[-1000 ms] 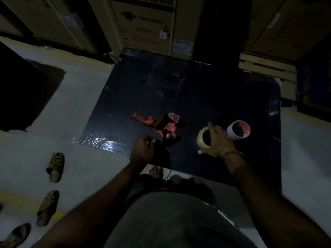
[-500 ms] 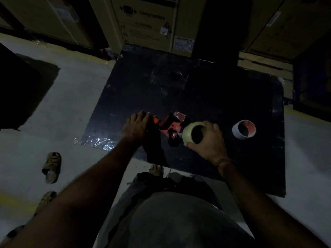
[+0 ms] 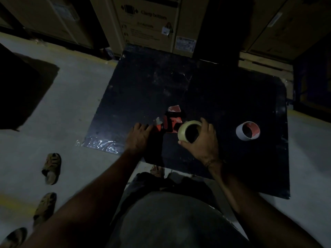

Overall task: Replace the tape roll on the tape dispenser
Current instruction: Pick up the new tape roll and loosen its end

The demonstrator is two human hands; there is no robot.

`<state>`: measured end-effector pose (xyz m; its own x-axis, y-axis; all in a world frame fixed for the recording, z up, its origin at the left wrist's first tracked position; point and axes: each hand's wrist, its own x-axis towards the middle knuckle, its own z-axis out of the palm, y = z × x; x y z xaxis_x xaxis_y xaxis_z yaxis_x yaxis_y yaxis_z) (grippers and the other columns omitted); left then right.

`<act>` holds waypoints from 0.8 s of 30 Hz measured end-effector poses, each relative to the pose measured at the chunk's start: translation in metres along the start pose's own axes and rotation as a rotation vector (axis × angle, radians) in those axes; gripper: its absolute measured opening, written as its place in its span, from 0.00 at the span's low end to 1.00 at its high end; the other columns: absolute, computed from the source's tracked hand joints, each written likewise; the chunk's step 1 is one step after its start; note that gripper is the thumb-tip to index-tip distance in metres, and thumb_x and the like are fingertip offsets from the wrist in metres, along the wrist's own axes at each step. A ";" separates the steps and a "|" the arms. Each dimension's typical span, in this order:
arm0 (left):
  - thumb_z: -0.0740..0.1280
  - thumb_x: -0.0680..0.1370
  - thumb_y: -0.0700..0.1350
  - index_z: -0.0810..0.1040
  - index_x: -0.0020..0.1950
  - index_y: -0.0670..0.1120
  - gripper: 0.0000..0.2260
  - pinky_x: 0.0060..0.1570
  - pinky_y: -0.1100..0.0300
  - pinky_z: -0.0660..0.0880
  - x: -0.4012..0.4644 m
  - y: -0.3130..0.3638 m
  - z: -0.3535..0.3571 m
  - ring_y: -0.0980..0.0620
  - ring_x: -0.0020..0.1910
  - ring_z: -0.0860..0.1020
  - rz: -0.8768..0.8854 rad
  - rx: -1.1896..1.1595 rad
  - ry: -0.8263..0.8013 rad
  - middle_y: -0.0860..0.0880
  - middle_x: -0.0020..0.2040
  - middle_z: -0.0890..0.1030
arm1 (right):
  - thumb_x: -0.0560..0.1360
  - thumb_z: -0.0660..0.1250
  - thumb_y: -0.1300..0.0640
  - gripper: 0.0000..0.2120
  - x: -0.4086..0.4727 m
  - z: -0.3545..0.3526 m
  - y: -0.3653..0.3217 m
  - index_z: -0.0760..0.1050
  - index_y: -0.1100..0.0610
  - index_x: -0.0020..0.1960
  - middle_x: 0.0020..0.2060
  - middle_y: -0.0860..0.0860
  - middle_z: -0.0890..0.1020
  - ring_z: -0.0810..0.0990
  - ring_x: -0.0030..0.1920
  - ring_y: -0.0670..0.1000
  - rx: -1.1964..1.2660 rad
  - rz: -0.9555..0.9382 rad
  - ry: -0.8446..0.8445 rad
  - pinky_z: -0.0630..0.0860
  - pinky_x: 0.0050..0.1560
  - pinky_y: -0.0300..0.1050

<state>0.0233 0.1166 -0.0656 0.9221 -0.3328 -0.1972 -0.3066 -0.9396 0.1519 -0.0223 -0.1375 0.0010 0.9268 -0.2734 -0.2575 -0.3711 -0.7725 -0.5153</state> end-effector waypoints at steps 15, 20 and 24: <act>0.64 0.78 0.55 0.78 0.64 0.52 0.16 0.46 0.49 0.74 -0.004 -0.002 0.010 0.43 0.54 0.76 0.014 -0.016 0.015 0.50 0.57 0.82 | 0.59 0.82 0.32 0.63 0.024 0.016 -0.008 0.54 0.51 0.83 0.73 0.53 0.69 0.69 0.73 0.57 -0.080 -0.085 -0.040 0.76 0.68 0.60; 0.66 0.77 0.51 0.80 0.62 0.50 0.15 0.45 0.49 0.73 -0.009 0.000 0.011 0.42 0.51 0.77 0.033 -0.041 0.070 0.49 0.56 0.82 | 0.57 0.81 0.30 0.64 0.028 0.021 -0.007 0.54 0.51 0.83 0.74 0.54 0.69 0.69 0.74 0.58 -0.057 -0.090 -0.038 0.75 0.69 0.61; 0.63 0.77 0.52 0.80 0.61 0.51 0.15 0.48 0.48 0.72 -0.010 0.004 0.010 0.41 0.50 0.77 0.030 -0.053 0.056 0.48 0.55 0.83 | 0.56 0.82 0.30 0.68 0.031 0.026 -0.006 0.51 0.53 0.84 0.76 0.56 0.69 0.67 0.75 0.59 -0.092 -0.067 -0.089 0.73 0.71 0.62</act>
<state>0.0102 0.1154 -0.0728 0.9248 -0.3548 -0.1375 -0.3232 -0.9231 0.2083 0.0073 -0.1262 -0.0250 0.9392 -0.1705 -0.2981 -0.2975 -0.8377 -0.4580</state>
